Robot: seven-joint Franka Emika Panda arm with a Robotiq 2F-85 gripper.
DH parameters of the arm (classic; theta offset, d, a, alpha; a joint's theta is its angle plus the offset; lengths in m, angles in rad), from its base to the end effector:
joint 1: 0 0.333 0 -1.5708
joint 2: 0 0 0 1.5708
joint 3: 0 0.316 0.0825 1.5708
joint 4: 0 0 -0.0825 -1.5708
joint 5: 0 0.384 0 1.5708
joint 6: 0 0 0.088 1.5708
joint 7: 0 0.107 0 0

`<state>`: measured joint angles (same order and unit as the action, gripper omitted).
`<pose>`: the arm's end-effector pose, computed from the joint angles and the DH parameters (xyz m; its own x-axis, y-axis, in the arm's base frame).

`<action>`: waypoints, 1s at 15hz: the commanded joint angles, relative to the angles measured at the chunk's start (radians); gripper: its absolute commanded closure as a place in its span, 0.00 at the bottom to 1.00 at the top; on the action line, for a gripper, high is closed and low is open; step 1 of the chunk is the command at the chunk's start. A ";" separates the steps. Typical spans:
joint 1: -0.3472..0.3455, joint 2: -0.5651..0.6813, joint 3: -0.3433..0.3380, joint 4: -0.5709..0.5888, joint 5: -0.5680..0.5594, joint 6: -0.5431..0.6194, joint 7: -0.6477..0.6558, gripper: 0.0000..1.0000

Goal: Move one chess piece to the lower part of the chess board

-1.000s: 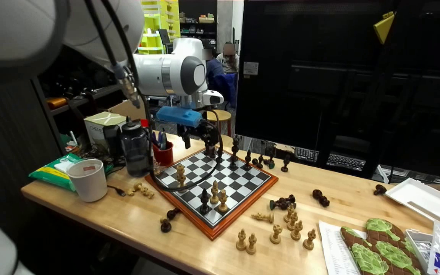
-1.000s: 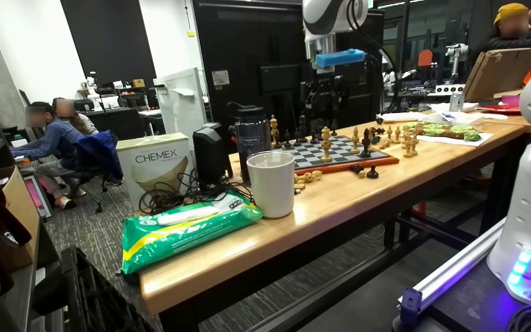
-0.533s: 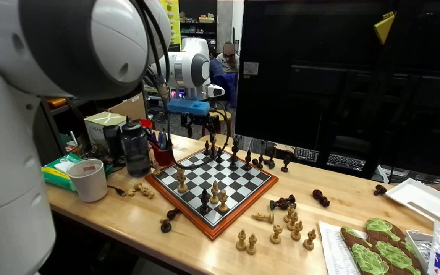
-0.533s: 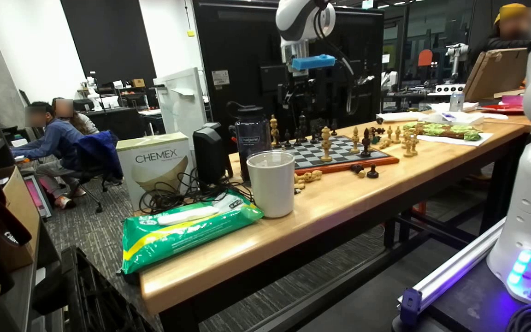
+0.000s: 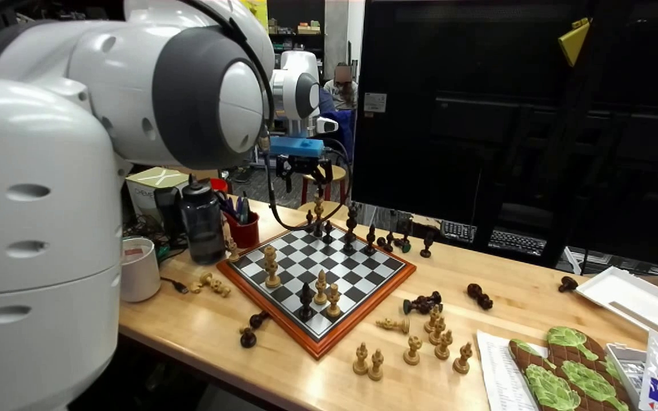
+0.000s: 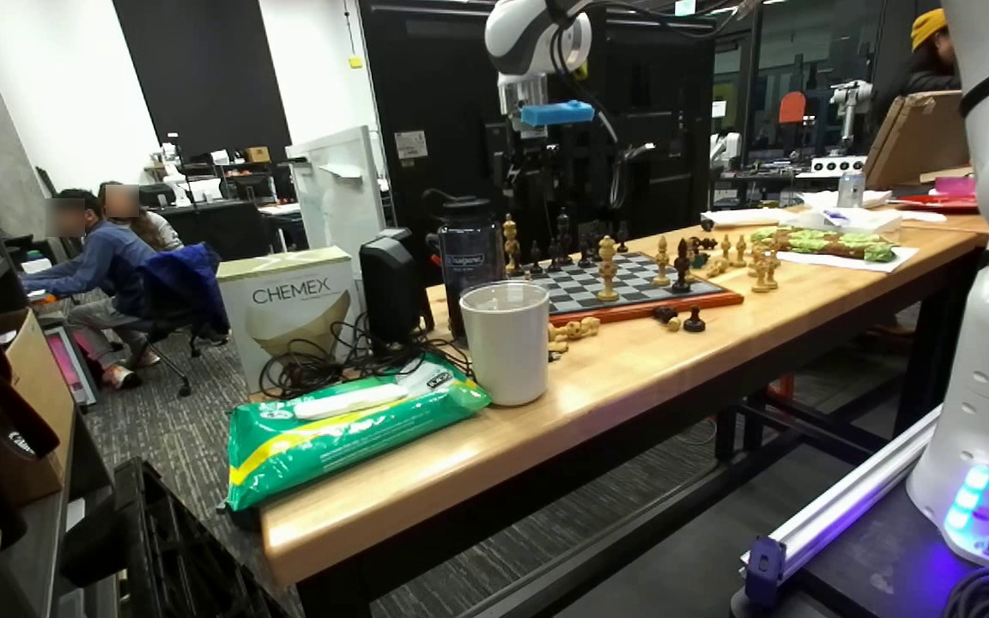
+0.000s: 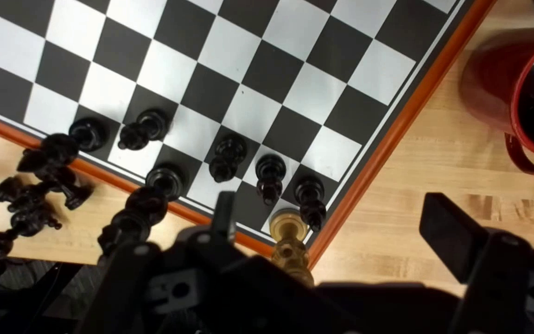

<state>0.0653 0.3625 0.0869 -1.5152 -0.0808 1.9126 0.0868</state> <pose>0.6660 0.0886 0.4588 0.9955 0.0856 0.0398 0.0839 -0.9955 0.0430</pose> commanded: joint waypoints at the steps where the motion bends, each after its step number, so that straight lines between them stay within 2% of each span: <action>1: 0.017 0.100 -0.010 0.146 -0.005 -0.041 -0.069 0.00; 3: 0.023 0.132 -0.014 0.189 -0.014 -0.050 -0.085 0.00; 4: 0.018 0.091 -0.015 0.116 0.006 -0.011 -0.060 0.00; 15: 0.010 0.204 -0.034 0.236 0.018 -0.041 -0.087 0.00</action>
<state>0.0713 0.5304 0.0578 -1.3358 -0.0767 1.8956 0.0143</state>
